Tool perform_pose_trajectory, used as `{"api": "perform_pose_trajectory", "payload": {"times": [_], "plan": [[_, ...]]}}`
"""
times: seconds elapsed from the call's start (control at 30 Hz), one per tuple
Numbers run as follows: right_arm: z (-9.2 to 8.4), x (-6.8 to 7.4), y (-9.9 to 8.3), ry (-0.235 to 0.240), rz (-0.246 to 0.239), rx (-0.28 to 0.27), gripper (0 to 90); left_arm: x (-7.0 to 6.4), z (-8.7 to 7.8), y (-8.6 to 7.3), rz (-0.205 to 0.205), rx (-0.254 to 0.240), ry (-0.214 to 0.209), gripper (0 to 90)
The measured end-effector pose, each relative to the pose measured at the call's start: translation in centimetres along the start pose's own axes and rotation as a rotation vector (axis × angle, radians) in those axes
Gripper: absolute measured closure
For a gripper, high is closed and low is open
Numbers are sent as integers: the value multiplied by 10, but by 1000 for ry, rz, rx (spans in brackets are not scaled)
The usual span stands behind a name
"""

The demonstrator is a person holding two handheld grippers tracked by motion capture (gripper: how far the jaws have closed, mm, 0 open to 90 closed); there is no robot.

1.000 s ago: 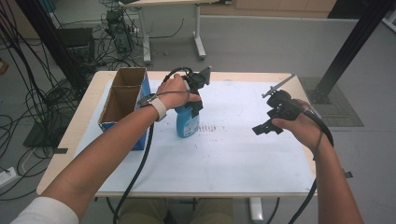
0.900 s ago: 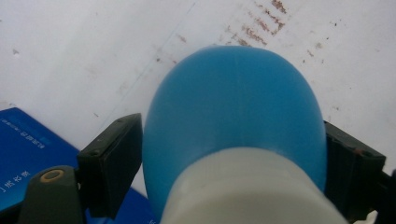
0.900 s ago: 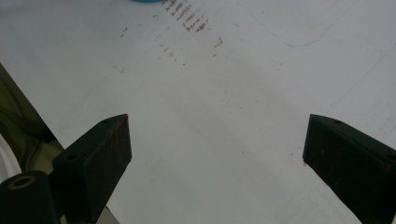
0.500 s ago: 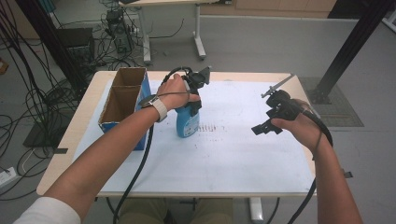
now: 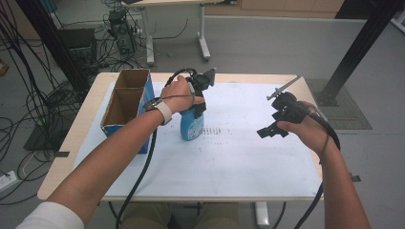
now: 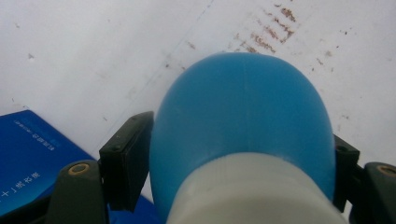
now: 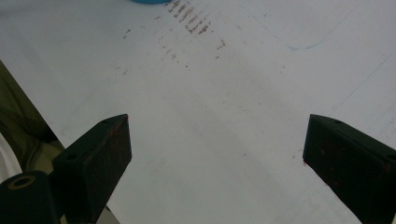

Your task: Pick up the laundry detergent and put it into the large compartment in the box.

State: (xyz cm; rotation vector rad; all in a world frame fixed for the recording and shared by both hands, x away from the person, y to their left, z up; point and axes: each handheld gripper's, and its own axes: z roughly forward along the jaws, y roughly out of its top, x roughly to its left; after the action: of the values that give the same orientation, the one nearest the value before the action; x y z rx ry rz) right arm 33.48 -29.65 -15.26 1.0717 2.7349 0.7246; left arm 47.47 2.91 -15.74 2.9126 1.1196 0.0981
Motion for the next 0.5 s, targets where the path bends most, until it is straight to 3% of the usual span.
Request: {"api": "perform_pose_trajectory", "payload": {"times": [0.03, 0.07, 0.5], "plan": [[0, 0, 0, -1, -1, 0, 78, -1, 0, 0, -5, -2, 6, 280], [0, 0, -1, 0, -1, 1, 78, 5, -1, -2, -4, -10, -34, 385], [0, -1, -3, 0, 6, 3, 78, 8, 0, -2, -8, -12, -44, 391]]}}
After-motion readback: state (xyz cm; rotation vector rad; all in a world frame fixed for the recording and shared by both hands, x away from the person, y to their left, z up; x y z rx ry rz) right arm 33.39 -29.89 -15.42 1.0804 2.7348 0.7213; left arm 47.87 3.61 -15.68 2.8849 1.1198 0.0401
